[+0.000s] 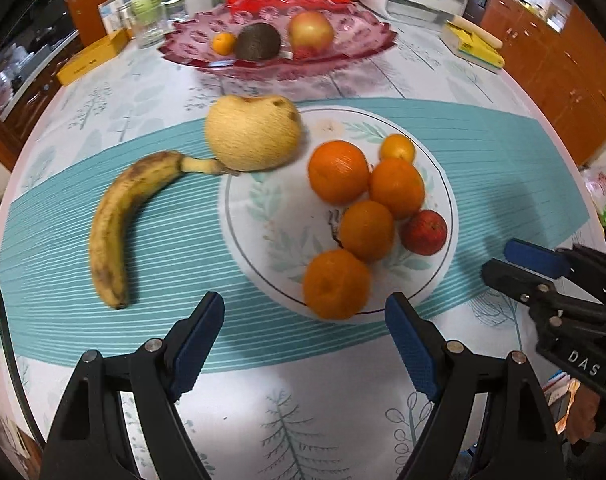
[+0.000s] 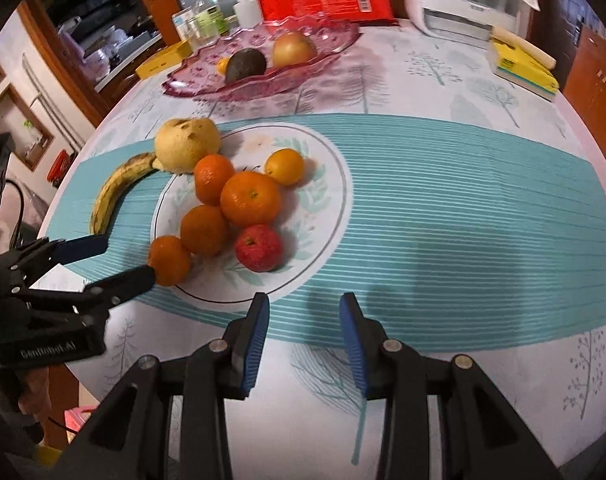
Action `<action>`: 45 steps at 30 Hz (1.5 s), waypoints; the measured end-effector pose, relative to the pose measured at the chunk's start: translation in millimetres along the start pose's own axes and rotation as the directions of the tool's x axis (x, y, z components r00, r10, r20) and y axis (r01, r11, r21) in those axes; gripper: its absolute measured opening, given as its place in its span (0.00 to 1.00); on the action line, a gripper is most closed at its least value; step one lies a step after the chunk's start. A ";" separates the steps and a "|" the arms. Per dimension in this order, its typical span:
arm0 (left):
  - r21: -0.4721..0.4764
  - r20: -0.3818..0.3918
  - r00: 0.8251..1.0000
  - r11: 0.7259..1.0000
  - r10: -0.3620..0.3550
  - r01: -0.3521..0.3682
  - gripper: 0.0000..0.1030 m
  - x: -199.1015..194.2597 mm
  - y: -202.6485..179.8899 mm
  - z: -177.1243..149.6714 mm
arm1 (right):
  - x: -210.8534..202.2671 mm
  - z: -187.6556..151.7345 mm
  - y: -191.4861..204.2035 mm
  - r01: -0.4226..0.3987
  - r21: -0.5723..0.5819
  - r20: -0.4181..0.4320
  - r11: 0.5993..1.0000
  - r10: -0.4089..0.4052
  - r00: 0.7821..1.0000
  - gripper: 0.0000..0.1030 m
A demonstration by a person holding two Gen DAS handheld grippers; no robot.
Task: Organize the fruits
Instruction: 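Grasp a large orange with the left tool while the right tool grasps the red lychee, then lift and carry the orange and lychee over the pink bowl with both tools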
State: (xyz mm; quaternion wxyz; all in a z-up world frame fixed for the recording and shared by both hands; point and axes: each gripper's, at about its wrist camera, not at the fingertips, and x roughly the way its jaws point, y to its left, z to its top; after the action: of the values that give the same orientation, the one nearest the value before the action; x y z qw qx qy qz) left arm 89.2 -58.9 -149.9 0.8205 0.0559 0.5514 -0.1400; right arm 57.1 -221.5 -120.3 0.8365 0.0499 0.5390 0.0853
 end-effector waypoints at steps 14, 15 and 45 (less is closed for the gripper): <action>0.008 -0.043 0.998 0.999 -0.051 0.052 0.61 22.6 -2.9 7.3 | 25.7 9.2 9.2 -0.056 -0.050 -0.015 0.997 0.055 0.998 0.36; 0.011 -0.047 0.997 0.998 -0.058 0.058 0.58 24.0 -3.5 8.2 | 27.5 9.8 8.3 -0.060 -0.047 -0.018 0.997 0.059 0.998 0.36; -0.018 -0.072 0.992 0.994 -0.107 0.106 0.37 29.3 1.6 9.2 | 38.4 23.8 21.2 -0.137 -0.080 -0.016 0.987 0.137 0.991 0.29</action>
State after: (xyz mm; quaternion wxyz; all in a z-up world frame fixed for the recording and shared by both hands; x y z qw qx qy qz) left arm 108.2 -64.7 -173.5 0.7915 0.0258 0.5843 -0.1774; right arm 92.4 -193.0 -141.0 0.8273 0.0527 0.5346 0.1644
